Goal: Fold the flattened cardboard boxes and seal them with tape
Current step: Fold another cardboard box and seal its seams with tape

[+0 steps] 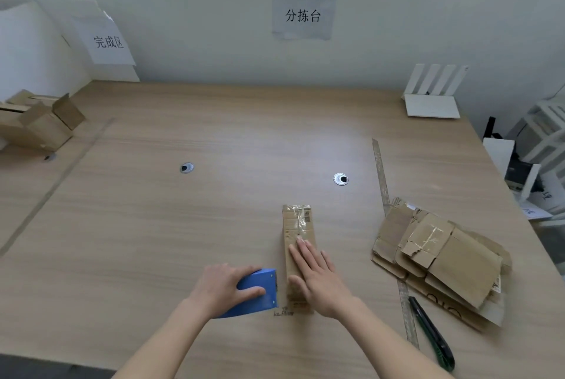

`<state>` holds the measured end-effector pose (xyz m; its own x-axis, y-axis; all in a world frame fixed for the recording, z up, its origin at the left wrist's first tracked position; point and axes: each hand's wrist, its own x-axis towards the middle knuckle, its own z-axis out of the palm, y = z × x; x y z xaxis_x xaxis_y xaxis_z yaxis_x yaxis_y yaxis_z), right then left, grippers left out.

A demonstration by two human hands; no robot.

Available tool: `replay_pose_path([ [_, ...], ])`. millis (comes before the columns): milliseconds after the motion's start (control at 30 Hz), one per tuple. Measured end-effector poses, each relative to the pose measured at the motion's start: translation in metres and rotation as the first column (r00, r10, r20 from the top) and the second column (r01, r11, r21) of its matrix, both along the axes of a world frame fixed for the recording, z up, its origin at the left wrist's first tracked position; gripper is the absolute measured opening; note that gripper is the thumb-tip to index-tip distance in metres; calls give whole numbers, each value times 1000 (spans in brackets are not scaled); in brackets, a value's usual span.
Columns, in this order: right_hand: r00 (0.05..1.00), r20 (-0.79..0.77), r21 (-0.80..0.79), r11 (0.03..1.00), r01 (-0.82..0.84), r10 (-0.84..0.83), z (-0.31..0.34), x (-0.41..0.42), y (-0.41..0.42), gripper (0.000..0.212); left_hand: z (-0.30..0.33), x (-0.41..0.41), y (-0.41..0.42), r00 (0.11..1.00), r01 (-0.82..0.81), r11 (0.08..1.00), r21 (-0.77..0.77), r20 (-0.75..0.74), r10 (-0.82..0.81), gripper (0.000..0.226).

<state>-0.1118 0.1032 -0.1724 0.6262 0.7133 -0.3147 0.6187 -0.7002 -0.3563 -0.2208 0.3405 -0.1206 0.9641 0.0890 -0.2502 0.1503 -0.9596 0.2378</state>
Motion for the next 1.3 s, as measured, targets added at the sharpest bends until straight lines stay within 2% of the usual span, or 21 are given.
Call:
replay_pose_path([
  [200,1000,-15,23,1000,9,-9,-1,-1,0,84,-18,1,-5,1000,-26,993,114,11,24,70],
  [367,1000,-2,15,1000,15,-15,-2,-4,0,77,-22,19,-23,1000,6,974,225,23,-11,84],
  [467,1000,8,21,1000,18,-18,-2,-2,1,73,-17,32,-30,998,58,943,328,2,-62,63],
  [567,1000,-1,23,1000,11,-11,-3,-5,-1,69,-14,31,-26,989,127,906,404,-116,-87,39],
  [600,1000,-4,25,1000,12,-12,-3,-6,-3,68,-17,26,-23,990,119,907,404,-115,-78,36],
  [667,1000,-2,36,999,24,-24,-2,-3,-8,67,-32,13,-17,997,58,917,396,27,-75,37],
  [767,997,-20,68,995,79,-78,2,-6,-5,74,-55,-3,-7,999,-20,963,269,54,6,40],
  [900,954,59,178,944,279,-293,-4,-21,14,83,-77,-19,-9,995,-70,981,183,86,55,45],
  [1000,907,99,258,891,373,-409,-16,-30,32,80,-93,-33,-10,995,-89,979,181,69,78,64],
  [1067,895,112,281,878,388,-432,-22,-29,38,77,-102,-40,-9,990,-104,979,175,114,85,68],
  [1167,891,152,318,875,365,-427,-25,-29,35,73,-105,-42,-12,978,-139,972,189,183,105,62],
  [1300,877,186,327,870,370,-443,-25,-29,31,68,-119,-48,-13,982,-152,974,167,137,129,85],
])
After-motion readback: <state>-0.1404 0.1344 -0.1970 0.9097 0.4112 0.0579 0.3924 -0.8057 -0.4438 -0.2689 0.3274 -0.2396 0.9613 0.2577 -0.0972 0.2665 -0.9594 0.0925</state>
